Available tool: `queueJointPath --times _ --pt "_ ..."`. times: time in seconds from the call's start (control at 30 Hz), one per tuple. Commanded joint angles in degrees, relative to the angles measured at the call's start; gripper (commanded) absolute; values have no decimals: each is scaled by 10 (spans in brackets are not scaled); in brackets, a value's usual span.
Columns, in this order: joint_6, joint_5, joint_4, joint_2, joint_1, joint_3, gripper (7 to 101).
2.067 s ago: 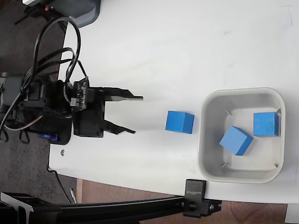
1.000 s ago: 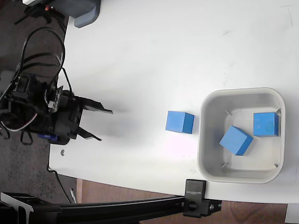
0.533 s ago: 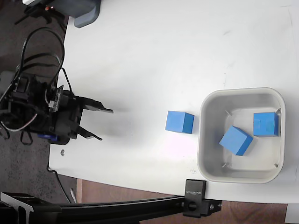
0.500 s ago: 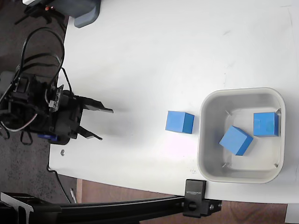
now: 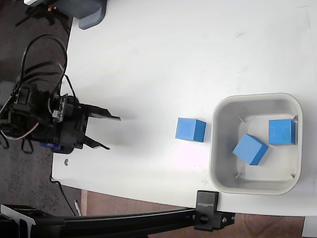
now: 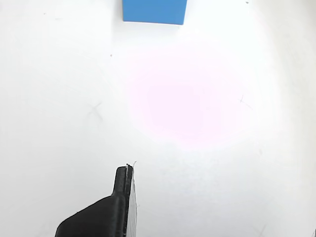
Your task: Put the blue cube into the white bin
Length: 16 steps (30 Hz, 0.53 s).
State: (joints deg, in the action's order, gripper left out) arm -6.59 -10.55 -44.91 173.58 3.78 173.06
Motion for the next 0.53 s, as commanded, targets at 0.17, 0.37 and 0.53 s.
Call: queueJointPath --times 0.17,0.37,0.53 --pt "1 4 5 13 -1 -15 1000" --pt "-1 2 5 13 -1 -15 1000" --pt "-2 2 5 13 -2 -15 1000"
